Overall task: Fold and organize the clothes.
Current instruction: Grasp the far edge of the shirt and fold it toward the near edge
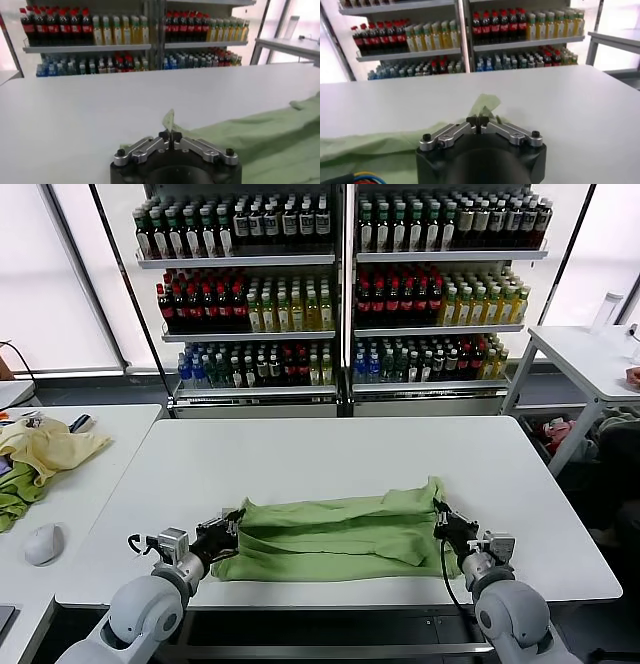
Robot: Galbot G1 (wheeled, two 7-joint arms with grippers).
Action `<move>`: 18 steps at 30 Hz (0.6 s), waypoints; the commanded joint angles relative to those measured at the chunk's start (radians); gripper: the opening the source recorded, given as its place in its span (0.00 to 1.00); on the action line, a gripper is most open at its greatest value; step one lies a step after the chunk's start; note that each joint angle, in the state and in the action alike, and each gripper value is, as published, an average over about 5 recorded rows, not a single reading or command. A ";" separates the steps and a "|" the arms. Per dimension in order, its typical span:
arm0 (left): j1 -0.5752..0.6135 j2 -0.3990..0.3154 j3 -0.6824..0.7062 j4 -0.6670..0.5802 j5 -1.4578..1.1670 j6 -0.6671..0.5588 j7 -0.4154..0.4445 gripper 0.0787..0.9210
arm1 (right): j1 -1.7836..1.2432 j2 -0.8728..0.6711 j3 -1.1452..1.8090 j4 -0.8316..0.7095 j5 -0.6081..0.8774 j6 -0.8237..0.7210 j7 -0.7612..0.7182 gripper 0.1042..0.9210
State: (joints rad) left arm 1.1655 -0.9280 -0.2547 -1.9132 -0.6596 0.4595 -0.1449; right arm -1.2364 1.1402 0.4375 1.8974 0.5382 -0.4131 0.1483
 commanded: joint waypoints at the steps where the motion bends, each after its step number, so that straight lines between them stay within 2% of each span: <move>1: 0.055 -0.010 -0.004 -0.011 0.202 0.000 0.000 0.02 | -0.065 0.010 0.024 -0.001 -0.043 -0.037 0.012 0.03; 6: 0.092 -0.050 -0.027 -0.045 0.292 -0.021 -0.067 0.17 | -0.082 0.007 0.029 0.036 -0.068 -0.036 0.010 0.16; 11: 0.162 -0.143 -0.068 -0.112 0.355 -0.030 -0.167 0.34 | -0.105 -0.002 0.045 0.078 -0.072 -0.025 0.009 0.34; 18: 0.157 -0.283 -0.039 -0.022 0.406 -0.029 -0.223 0.58 | -0.125 -0.003 0.040 0.105 -0.080 -0.019 0.009 0.58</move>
State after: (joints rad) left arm 1.2797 -1.0389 -0.2905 -1.9711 -0.3814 0.4340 -0.2600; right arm -1.3345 1.1377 0.4702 1.9699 0.4723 -0.4289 0.1542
